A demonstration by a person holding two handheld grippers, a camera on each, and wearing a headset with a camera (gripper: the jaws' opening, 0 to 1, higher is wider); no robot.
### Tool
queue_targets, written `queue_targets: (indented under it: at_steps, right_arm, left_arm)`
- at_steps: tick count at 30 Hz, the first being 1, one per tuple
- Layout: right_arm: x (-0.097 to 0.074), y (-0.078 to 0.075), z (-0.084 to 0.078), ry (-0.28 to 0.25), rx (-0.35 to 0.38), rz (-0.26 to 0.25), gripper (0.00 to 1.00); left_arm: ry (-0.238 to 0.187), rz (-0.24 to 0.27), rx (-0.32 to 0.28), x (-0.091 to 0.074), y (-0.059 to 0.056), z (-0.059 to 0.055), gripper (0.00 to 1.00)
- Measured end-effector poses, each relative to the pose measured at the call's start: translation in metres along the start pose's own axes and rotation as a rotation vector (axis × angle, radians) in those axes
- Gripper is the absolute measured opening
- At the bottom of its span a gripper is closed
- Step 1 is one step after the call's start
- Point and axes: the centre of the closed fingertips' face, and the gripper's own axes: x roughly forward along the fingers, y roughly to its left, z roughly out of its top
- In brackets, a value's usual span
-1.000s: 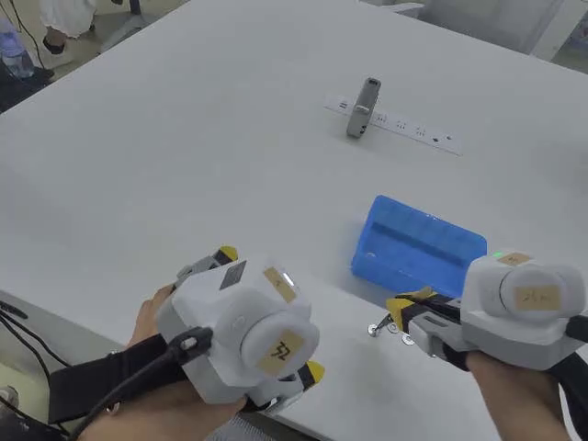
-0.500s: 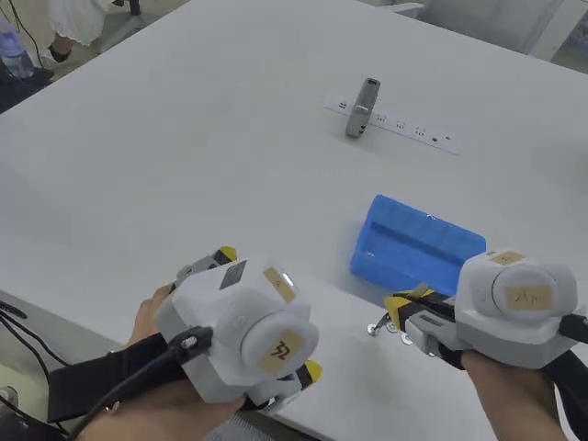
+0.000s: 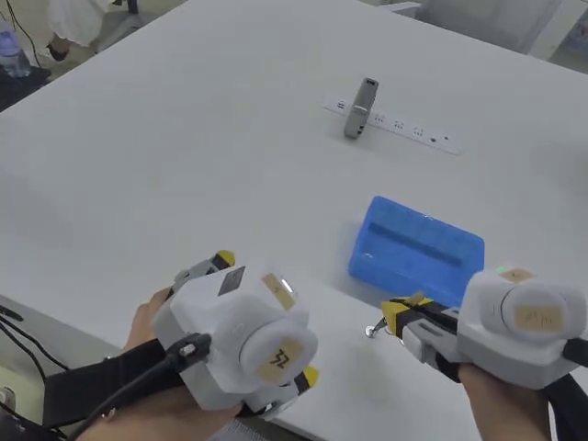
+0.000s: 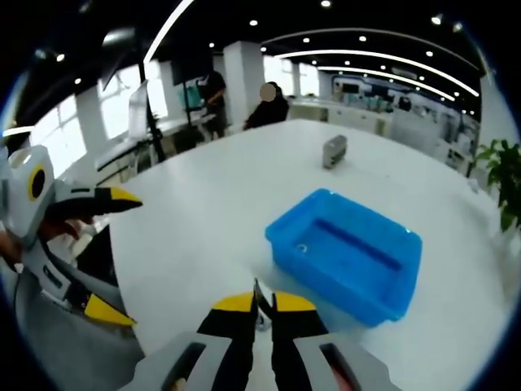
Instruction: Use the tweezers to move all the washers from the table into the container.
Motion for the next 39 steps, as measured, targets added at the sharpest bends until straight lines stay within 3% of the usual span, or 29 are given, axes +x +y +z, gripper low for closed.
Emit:
queue_targets:
  at_steps: [16,20,23,31,39]
  right_arm:
    - [0.001,-0.005,-0.002,0.026,-0.005,-0.024,0.02]
    - [0.003,-0.007,0.0,0.053,0.027,-0.006,0.02]
    - [0.0,-0.005,0.003,0.043,0.057,0.014,0.01]
    - [-0.014,-0.013,0.039,-0.057,0.118,0.022,0.01]
    - [-0.02,-0.019,0.075,-0.127,0.091,0.007,0.01]
  left_arm:
    - [0.001,0.006,-0.001,0.0,0.002,-0.001,0.93]
    - [-0.002,0.004,0.0,0.0,0.001,0.0,0.93]
    - [-0.005,0.003,-0.002,-0.001,0.001,0.001,0.93]
    - [-0.008,-0.001,-0.003,-0.001,0.0,0.001,0.93]
    - [-0.007,0.001,-0.005,-0.001,0.001,0.0,0.93]
